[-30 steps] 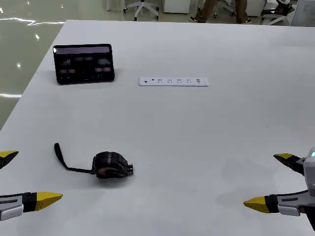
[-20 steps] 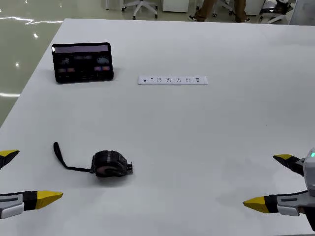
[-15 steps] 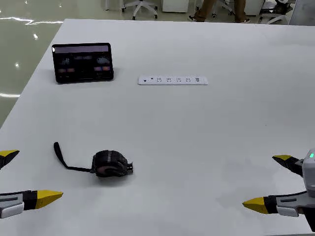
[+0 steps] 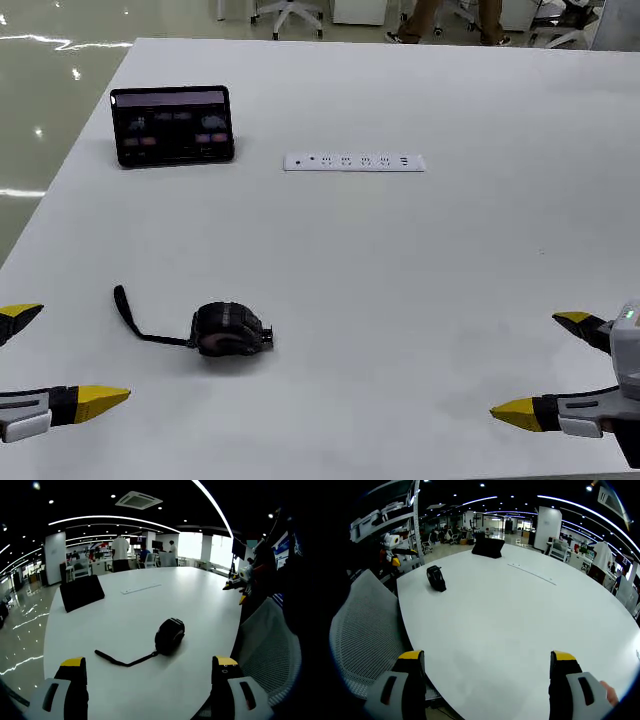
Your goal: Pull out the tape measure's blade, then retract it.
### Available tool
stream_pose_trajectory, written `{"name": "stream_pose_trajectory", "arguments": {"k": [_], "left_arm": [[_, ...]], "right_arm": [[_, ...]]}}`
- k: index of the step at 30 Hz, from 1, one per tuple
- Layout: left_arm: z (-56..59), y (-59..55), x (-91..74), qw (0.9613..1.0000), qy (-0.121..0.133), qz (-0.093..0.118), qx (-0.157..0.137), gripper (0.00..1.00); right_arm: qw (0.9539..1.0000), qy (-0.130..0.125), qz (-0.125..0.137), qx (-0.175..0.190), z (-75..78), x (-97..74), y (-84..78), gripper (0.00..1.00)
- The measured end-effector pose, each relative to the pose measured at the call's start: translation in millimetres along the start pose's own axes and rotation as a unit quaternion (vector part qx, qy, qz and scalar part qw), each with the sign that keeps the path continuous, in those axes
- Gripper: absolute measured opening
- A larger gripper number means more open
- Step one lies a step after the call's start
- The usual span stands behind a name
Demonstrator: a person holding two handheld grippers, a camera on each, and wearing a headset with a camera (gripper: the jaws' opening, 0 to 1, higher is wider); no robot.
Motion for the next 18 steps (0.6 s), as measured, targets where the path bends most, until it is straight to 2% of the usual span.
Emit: {"name": "stream_pose_trajectory", "arguments": {"k": [3, 4, 5, 6, 8, 14, 18], "left_arm": [[-1.2, 3.9, 1.0, 0.9999, 0.004, 0.012, 0.01, 1.0], [-1.5, 3.4, 0.7, 0.9998, 0.005, 0.009, 0.015, 1.0], [-1.7, 2.9, 1.0, 0.9998, 0.006, 0.007, 0.016, 1.0], [-0.8, 3.8, 1.0, 0.9999, 0.004, 0.008, 0.015, 1.0], [-0.3, 5.2, 1.2, 0.9999, 0.004, 0.011, 0.012, 1.0], [3.0, 3.4, 3.1, 0.9999, 0.001, 0.007, 0.008, 1.0], [2.8, 4.5, 8.1, 0.9999, 0.0, 0.009, 0.009, 1.0]], "right_arm": [[1.0, 0.0, 0.002, 0.0, 0.6, -1.1, -0.7, 1.0], [1.0, 0.003, 0.007, 0.002, -0.1, -1.6, -0.6, 1.0], [0.9996, 0.01, 0.024, 0.01, -1.8, -0.3, 2.2, 1.0], [0.9999, 0.007, 0.002, 0.013, -1.6, 0.2, -5.0, 1.0], [0.9999, 0.008, 0.009, 0.003, -3.8, -0.4, -3.3, 1.0], [0.9999, 0.002, 0.01, 0.004, -0.1, -0.7, -1.8, 1.0], [0.9997, 0.001, 0.026, -0.002, 1.0, -0.2, 9.4, 1.0]]}}
Point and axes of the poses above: the centre of the closed fingertips' face, and the gripper's own axes: x roughly forward along the fingers, z roughly to its right, y roughly out of its top, the point moved 2 cm from there along -x, roughly backward along the fingers, and after that the axes turned 8 degrees about x, right-handed, at the moved point
